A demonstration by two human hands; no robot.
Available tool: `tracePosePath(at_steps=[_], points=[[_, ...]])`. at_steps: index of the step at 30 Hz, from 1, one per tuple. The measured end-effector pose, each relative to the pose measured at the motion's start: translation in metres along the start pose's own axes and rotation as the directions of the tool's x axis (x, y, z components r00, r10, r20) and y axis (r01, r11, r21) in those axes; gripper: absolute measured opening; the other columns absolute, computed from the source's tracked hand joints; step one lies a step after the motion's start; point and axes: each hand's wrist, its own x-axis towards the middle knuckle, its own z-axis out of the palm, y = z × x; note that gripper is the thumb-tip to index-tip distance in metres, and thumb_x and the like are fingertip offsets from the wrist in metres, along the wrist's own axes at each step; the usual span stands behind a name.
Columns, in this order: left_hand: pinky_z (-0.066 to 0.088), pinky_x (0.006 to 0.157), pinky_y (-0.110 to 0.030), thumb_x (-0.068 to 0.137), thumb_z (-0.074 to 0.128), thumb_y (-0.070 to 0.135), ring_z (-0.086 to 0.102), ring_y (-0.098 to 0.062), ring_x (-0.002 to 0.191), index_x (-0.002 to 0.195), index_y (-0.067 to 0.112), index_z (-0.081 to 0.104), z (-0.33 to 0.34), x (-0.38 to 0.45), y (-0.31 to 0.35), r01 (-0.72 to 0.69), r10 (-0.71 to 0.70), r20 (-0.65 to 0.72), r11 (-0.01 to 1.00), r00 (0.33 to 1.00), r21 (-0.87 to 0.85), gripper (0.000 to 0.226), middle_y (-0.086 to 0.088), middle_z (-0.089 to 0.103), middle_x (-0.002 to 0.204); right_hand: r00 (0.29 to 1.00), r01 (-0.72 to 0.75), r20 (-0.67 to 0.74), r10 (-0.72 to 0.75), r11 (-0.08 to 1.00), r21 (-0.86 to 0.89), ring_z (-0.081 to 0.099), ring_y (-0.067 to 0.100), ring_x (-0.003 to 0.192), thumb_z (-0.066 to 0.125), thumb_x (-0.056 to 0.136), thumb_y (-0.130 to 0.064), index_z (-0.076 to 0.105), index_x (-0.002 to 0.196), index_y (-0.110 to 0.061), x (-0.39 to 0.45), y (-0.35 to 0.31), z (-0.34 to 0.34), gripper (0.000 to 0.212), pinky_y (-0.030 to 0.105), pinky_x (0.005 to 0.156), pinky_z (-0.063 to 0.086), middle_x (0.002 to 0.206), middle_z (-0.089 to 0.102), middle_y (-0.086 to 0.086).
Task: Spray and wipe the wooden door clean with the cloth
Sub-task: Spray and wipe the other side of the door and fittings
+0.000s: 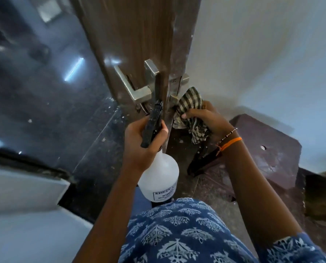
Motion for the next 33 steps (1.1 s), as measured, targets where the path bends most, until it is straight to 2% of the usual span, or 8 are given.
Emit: tracePosePath(at_steps=[5,8,11,15,18,21,27,33], points=[[0.05,0.068,-0.021,0.077,0.056,0.031,0.06,-0.024,0.069,0.073,0.008,0.065,-0.038,-0.036,-0.002,0.066,-0.039,-0.297,0.995,0.954,0.08,0.025,-0.01,0.063,0.066,0.979,0.036,0.202,-0.02,0.997,-0.072,0.069,0.026,0.088,0.069,0.069,-0.006,0.069,0.094,-0.006,0.01,0.008,0.051,0.025,0.037,0.084,0.056,0.091,0.072,0.009],[0.052,0.071,-0.033,0.077,0.057,0.033,0.062,-0.027,0.071,0.073,0.009,0.065,-0.06,-0.05,-0.001,0.107,-0.061,-0.41,0.99,0.91,0.091,0.026,-0.012,0.064,0.067,0.987,0.148,0.073,-0.14,0.983,-0.108,0.066,0.011,0.076,0.067,0.071,-0.002,0.066,0.092,-0.003,0.022,0.005,0.086,0.021,0.026,0.072,0.054,0.081,0.068,0.004],[0.051,0.068,-0.029,0.076,0.057,0.034,0.062,-0.025,0.069,0.074,0.003,0.066,-0.084,-0.058,0.0,0.125,-0.052,-0.507,0.986,0.86,0.111,0.032,-0.012,0.064,0.066,0.943,0.307,-0.032,-0.331,0.903,-0.301,0.061,-0.001,0.072,0.064,0.073,-0.01,0.063,0.101,-0.001,0.036,-0.008,0.117,0.03,0.017,0.067,0.048,0.085,0.065,-0.001],[0.05,0.066,-0.03,0.074,0.056,0.035,0.06,-0.029,0.068,0.074,-0.002,0.066,-0.117,-0.062,0.004,0.14,-0.013,-0.617,0.978,0.787,0.157,0.038,-0.02,0.064,0.067,0.748,0.655,0.302,-0.591,0.586,-0.476,0.058,0.013,0.103,0.062,0.068,-0.024,0.054,0.124,-0.008,0.062,-0.036,0.152,0.058,0.02,0.085,0.046,0.119,0.058,0.004],[0.05,0.064,-0.032,0.072,0.056,0.035,0.06,-0.032,0.067,0.074,-0.002,0.067,-0.143,-0.06,0.007,0.158,-0.002,-0.687,0.974,0.727,0.164,0.038,-0.024,0.063,0.068,0.628,0.775,0.606,-0.488,0.318,-0.546,0.056,0.019,0.118,0.06,0.067,-0.032,0.056,0.129,-0.019,0.09,-0.057,0.186,0.063,0.033,0.092,0.048,0.135,0.054,-0.002],[0.051,0.065,-0.034,0.072,0.056,0.037,0.059,-0.034,0.066,0.075,-0.007,0.066,-0.173,-0.056,0.006,0.167,0.022,-0.744,0.97,0.667,0.178,0.045,-0.025,0.063,0.068,0.532,0.847,0.776,-0.339,0.187,-0.498,0.061,0.024,0.1,0.06,0.067,-0.031,0.062,0.115,-0.017,0.112,-0.066,0.227,0.05,0.044,0.08,0.051,0.116,0.061,0.001],[0.052,0.067,-0.035,0.073,0.057,0.041,0.062,-0.029,0.067,0.079,-0.007,0.067,-0.242,-0.054,-0.005,0.216,0.094,-0.828,0.943,0.553,0.252,0.05,-0.022,0.065,0.069,0.433,0.896,0.881,-0.191,0.197,-0.398,0.056,0.025,0.085,0.073,0.075,-0.022,0.057,0.11,-0.007,0.15,-0.069,0.317,0.041,0.047,0.074,0.049,0.1,0.05,0.004],[0.046,0.056,-0.023,0.076,0.058,0.039,0.053,-0.012,0.05,0.077,-0.004,0.065,-0.296,-0.059,-0.021,0.273,0.106,-0.864,0.924,0.492,0.268,0.044,0.01,0.057,0.055,0.485,0.854,0.852,-0.195,0.317,-0.413,0.053,0.024,0.083,0.065,0.068,-0.036,0.058,0.099,-0.005,0.171,-0.067,0.397,0.044,0.035,0.069,0.041,0.094,0.048,0.004]])
